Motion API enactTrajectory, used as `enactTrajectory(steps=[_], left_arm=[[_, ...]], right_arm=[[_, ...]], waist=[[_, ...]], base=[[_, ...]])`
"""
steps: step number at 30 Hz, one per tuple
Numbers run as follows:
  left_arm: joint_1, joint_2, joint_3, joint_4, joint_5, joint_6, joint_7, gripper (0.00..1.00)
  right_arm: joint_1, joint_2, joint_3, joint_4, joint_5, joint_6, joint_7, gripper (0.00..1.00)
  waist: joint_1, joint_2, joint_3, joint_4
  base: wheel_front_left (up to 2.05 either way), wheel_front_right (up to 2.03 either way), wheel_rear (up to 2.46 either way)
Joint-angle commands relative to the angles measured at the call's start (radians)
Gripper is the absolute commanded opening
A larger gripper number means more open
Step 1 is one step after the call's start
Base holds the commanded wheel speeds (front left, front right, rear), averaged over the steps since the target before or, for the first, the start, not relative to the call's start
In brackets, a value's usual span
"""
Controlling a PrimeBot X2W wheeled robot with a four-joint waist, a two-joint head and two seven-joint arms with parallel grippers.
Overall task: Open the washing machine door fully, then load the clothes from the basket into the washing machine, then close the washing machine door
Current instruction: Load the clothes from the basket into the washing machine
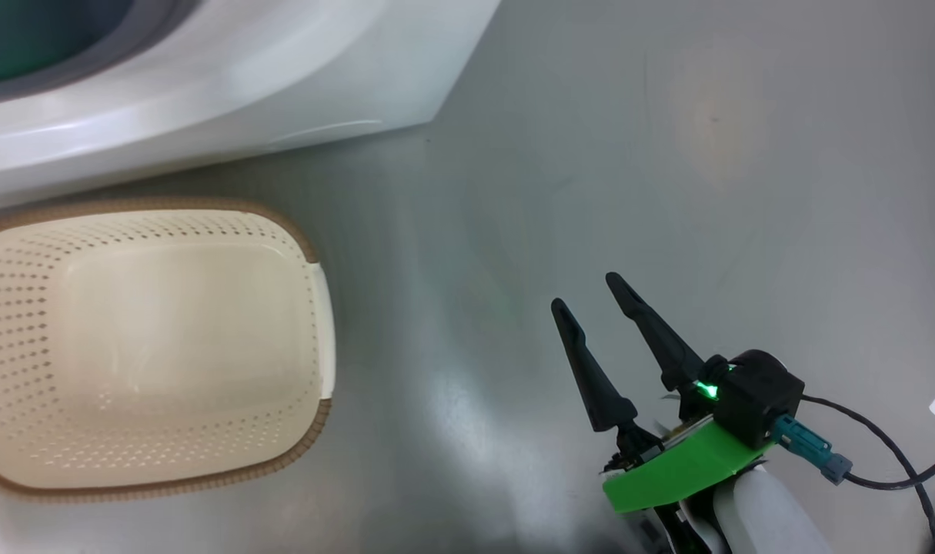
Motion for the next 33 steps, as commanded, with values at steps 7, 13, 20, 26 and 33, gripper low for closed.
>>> enactTrajectory(steps=[7, 13, 20, 26, 33], left_arm=[[0.086, -0.009, 0.016, 0.0, -0.025, 0.001, -0.055, 1.0], [0.188, -0.039, 0.036, -0.031, -0.061, -0.001, -0.071, 1.0], [0.339, -0.038, 0.089, -0.175, -0.049, 0.02, -0.075, 1.0], [0.493, -0.03, 0.15, -0.325, -0.029, 0.058, -0.075, 1.0], [0.727, -0.004, 0.24, -0.573, 0.002, 0.128, -0.075, 1.0]], right_arm=[[-0.006, 0.003, -0.003, 0.007, -0.02, 0.009, -0.012, 1.0], [0.002, 0.003, -0.025, 0.021, -0.019, 0.009, -0.012, 1.0], [0.039, 0.003, -0.045, 0.039, -0.021, 0.009, -0.012, 1.0], [0.074, 0.003, -0.068, 0.051, -0.023, 0.009, -0.012, 1.0], [0.128, 0.003, -0.079, 0.06, -0.023, 0.009, -0.012, 1.0]], waist=[[-0.0001, 0.0, -0.103, 0.078], [-0.0001, 0.0, -0.18, 0.109], [-0.0001, 0.0, -0.282, 0.142], [-0.0001, 0.0, -0.359, 0.156], [-0.0001, 0.0, -0.458, 0.173]], base=[[0.0, 0.0, 0.0], [0.0, 0.0, 0.0], [0.0, 0.0, 0.0], [0.0, 0.0, 0.0], [0.0, 0.0, 0.0]])
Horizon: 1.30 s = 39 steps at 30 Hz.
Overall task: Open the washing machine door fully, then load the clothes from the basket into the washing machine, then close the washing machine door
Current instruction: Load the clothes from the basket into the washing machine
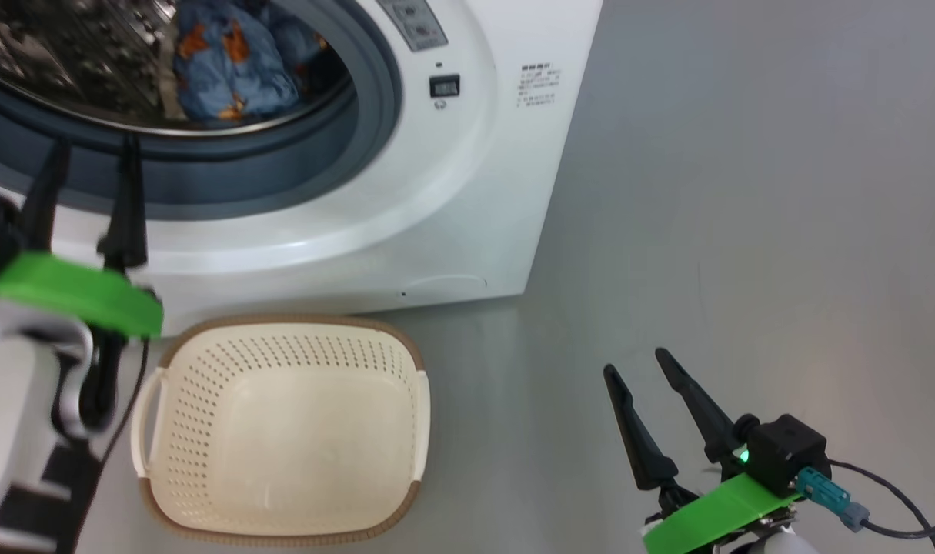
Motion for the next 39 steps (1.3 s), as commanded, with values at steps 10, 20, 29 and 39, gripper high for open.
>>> enactTrajectory(steps=[10, 20, 29, 39], left_arm=[[0.412, 0.089, 0.13, -0.381, 0.049, 0.124, -0.006, 1.0], [0.683, 0.056, 0.237, -0.56, 0.06, 0.183, -0.006, 1.0], [0.826, 0.021, 0.298, -0.597, 0.115, 0.18, -0.006, 1.0], [0.892, -0.023, 0.317, -0.598, 0.165, 0.178, -0.006, 1.0]], right_arm=[[0.088, 0.006, 0.008, -0.009, -0.011, 0.009, -0.012, 1.0], [0.137, 0.006, 0.008, -0.018, -0.033, 0.009, -0.012, 1.0], [0.155, 0.006, 0.0, -0.021, -0.035, 0.009, -0.012, 1.0], [0.164, 0.006, -0.015, -0.031, -0.044, 0.009, -0.012, 1.0]], waist=[[0.0, -0.0001, -0.186, 0.037], [0.0, -0.0001, -0.252, 0.042], [0.0, -0.0001, -0.265, 0.042], [0.0, -0.0001, -0.271, 0.052]], base=[[0.0, 0.0, 0.0], [0.0, 0.0, 0.0], [0.0, 0.0, 0.0], [0.0, 0.0, 0.0]])
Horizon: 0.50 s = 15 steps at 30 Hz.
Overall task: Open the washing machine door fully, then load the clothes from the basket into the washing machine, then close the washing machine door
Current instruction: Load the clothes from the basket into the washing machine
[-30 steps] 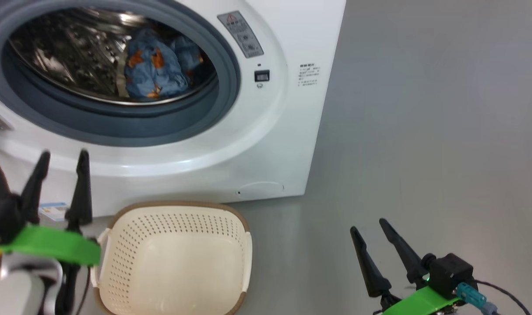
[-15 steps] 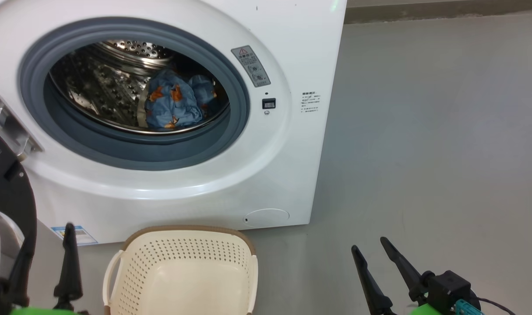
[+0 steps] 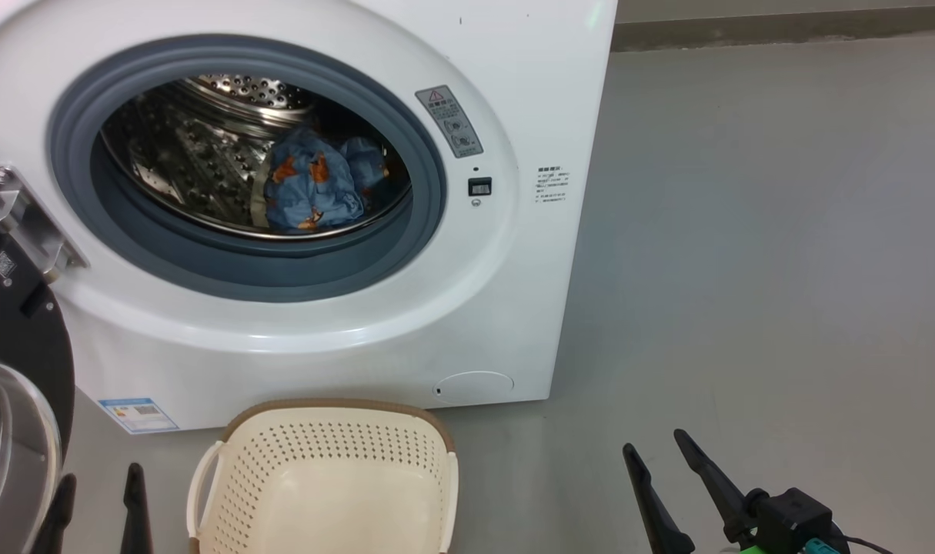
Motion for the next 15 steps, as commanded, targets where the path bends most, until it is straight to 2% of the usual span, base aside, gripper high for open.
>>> enactTrajectory(steps=[1, 15], left_arm=[[-0.022, 0.013, 0.05, -0.026, 0.015, -0.002, -0.006, 1.0], [0.0, -0.023, 0.067, 0.012, 0.061, -0.037, -0.006, 1.0]], right_arm=[[-0.012, 0.002, 0.017, -0.029, -0.009, 0.009, -0.012, 1.0], [-0.02, 0.002, 0.004, -0.042, -0.022, 0.009, -0.012, 1.0]], waist=[[-0.0001, 0.0, -0.001, 0.001], [-0.0001, 0.0, 0.001, -0.003]], base=[[0.0, 0.0, 0.0], [0.0, 0.0, 0.0]])
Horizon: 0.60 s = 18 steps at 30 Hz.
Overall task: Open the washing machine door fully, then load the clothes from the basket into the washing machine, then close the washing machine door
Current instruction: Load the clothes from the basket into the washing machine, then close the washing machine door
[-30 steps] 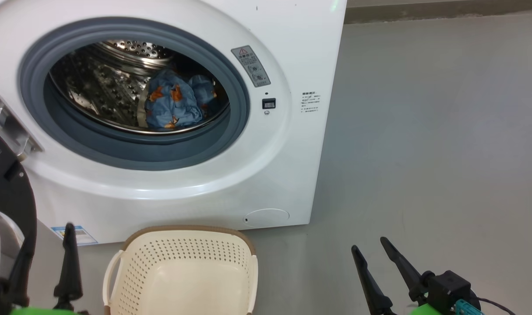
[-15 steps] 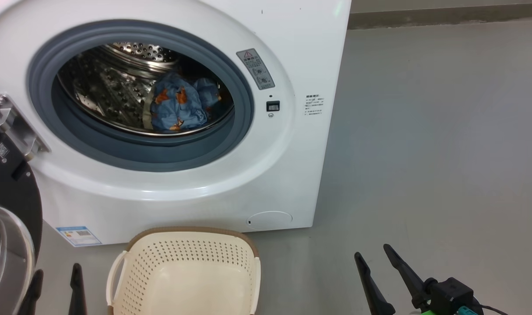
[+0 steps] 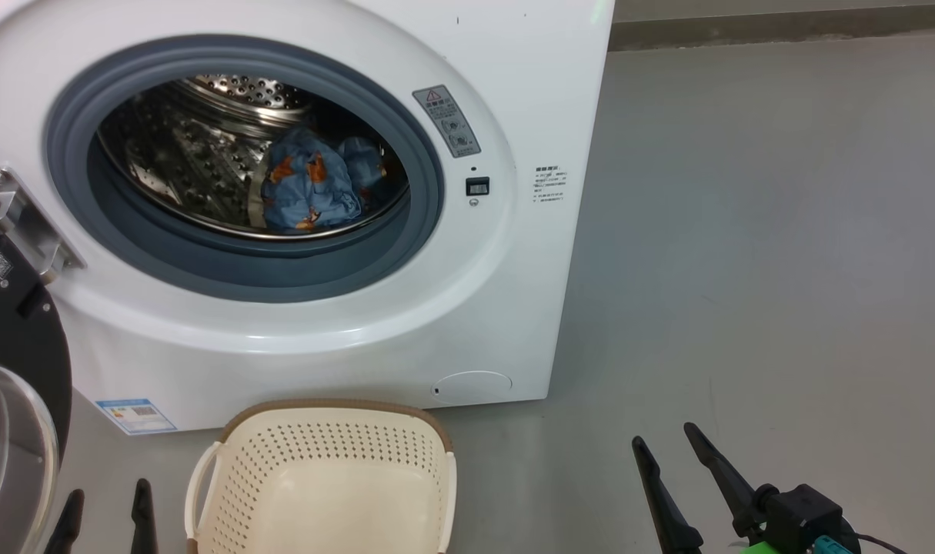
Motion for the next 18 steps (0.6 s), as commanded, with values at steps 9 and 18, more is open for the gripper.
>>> enactTrajectory(steps=[9, 18], left_arm=[[-0.022, -0.009, 0.055, -0.002, 0.022, -0.025, -0.006, 1.0], [-0.029, -0.019, 0.063, 0.004, 0.032, -0.034, -0.006, 1.0]], right_arm=[[-0.022, 0.001, 0.023, -0.031, -0.015, 0.009, -0.012, 1.0], [-0.022, 0.001, 0.019, -0.031, -0.015, 0.009, -0.012, 1.0]], waist=[[0.0, 0.0, -0.004, 0.002], [0.0, 0.0, -0.005, 0.005]], base=[[0.0, 0.0, 0.0], [0.0, 0.0, 0.0]])
